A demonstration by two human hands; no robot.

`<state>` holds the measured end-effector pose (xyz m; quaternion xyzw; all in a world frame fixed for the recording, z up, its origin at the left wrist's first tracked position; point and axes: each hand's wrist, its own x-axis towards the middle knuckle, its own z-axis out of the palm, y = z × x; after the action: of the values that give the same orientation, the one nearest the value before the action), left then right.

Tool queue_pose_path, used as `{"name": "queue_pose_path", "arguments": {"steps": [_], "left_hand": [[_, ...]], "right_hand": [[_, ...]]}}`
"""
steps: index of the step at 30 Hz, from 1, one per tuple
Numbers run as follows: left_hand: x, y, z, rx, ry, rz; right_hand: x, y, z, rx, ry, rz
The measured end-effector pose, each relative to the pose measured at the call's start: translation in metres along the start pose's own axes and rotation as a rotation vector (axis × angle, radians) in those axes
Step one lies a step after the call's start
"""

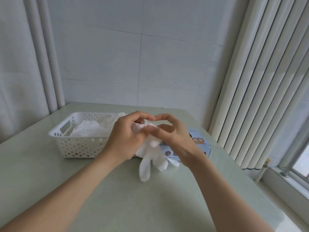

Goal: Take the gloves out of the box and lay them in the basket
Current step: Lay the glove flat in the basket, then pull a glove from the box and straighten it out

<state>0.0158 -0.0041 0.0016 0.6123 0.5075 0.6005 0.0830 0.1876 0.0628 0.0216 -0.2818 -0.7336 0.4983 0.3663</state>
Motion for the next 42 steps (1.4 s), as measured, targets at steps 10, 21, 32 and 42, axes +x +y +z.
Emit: {"name": "queue_pose_path", "arguments": {"steps": [10, 21, 32, 42], "left_hand": [[0.005, -0.007, -0.013, 0.093, 0.044, -0.037], [0.014, -0.004, -0.034, -0.020, 0.022, -0.201], [0.018, -0.007, -0.032, -0.125, 0.095, -0.247], [0.027, -0.018, -0.054, -0.027, 0.231, -0.240]], "right_hand": [[0.001, 0.000, 0.003, -0.129, 0.117, -0.024], [-0.001, -0.006, -0.010, -0.145, 0.063, 0.139], [0.010, 0.007, 0.000, 0.317, 0.026, 0.184], [0.041, -0.001, 0.046, -0.324, 0.589, -0.008]]}}
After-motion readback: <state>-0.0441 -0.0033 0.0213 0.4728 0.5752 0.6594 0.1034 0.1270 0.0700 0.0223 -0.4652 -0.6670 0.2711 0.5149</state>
